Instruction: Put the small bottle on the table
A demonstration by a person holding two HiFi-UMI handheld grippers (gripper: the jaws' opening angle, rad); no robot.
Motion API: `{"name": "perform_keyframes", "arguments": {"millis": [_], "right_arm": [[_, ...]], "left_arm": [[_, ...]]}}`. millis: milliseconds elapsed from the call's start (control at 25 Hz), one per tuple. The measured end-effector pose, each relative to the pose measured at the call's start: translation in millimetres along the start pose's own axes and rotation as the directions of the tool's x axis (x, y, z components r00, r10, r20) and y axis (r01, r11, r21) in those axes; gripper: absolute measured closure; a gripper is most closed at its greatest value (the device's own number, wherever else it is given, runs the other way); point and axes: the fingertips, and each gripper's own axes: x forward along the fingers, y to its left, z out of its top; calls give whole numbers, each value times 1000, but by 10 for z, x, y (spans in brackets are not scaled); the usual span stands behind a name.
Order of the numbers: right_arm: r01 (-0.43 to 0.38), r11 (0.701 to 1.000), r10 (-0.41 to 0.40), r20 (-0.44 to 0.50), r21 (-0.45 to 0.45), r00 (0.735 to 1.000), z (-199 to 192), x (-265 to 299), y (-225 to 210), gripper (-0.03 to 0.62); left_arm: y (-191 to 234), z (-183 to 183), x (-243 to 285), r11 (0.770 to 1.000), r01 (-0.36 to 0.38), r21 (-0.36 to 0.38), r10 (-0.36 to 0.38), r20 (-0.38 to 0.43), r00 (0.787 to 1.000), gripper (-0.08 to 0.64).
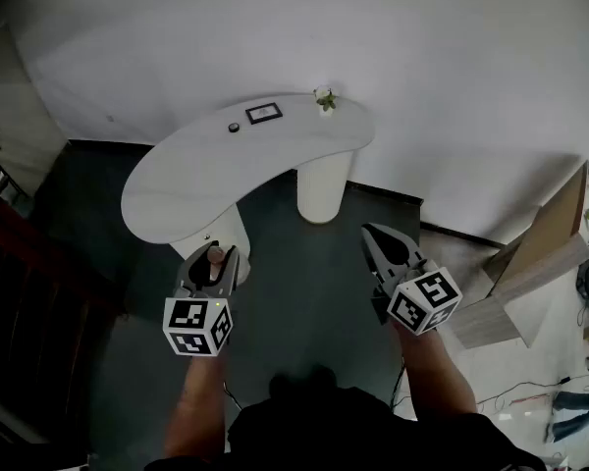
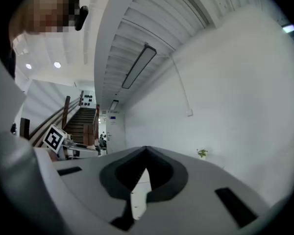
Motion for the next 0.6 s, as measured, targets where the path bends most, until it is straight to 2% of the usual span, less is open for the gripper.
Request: {"name": "perform_keyframes", "arguments": {"millis": [400,600], "right_arm": [[6,999,-6,16,47,1000,-52,-212,-172,586],[-28,998,27,14,57,1000,-48,-408,-278,586]], "left_arm": [[-209,-31,35,1000,7,8,-6,-14,1000,414],[-426,11,48,1000,-1,15,1,-9,1000,414]]}}
